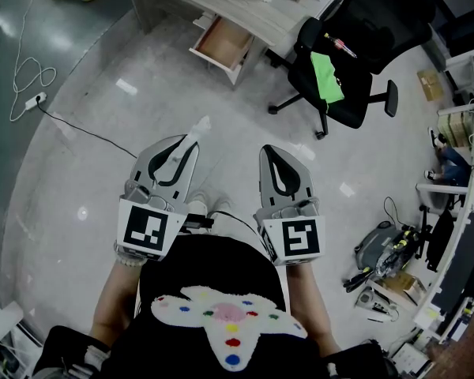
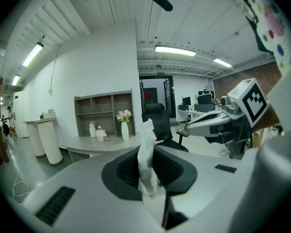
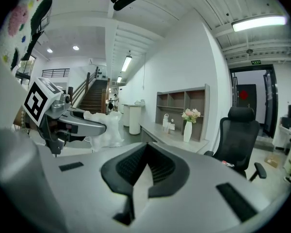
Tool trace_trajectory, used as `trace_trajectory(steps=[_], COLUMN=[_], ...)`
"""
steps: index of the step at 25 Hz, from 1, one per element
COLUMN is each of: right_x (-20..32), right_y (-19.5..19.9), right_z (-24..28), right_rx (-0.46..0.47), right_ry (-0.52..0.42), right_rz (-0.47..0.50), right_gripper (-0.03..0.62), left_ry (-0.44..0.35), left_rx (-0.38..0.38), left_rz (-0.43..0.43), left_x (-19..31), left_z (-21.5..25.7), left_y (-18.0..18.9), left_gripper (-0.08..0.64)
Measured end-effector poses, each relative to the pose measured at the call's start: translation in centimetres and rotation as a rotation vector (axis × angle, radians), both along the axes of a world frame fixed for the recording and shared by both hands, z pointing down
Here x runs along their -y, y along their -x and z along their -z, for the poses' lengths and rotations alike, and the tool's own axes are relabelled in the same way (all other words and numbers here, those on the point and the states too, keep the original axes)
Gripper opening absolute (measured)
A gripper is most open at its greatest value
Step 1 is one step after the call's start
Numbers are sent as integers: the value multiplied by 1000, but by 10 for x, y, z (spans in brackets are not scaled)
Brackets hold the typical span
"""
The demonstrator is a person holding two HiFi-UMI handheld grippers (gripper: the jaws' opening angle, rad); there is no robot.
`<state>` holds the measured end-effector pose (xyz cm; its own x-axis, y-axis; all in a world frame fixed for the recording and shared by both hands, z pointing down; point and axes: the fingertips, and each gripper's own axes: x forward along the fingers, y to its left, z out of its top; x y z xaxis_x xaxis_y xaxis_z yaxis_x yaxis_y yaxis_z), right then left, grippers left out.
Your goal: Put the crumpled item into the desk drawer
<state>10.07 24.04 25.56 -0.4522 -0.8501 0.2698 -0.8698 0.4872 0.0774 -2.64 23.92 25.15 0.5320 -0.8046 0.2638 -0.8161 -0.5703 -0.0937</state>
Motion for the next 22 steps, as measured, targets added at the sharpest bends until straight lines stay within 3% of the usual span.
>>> trace_trajectory(steps=[4,15,22], right_x=[-1,0,5], right_y=[3,9,18], right_z=[0,-1,-1], right_rx=[4,0,3], right_ry=[4,-2,-2], right_rz=[-8,4,-7], right_gripper=[4,4,5], left_ry=[37,33,-16], left_rx=[4,-28,-17], left_rz=[2,-18,-48], left_x=[-3,5,13], left_z=[-8,-3,0], left_y=[3,2,9], left_gripper=[61,61,61])
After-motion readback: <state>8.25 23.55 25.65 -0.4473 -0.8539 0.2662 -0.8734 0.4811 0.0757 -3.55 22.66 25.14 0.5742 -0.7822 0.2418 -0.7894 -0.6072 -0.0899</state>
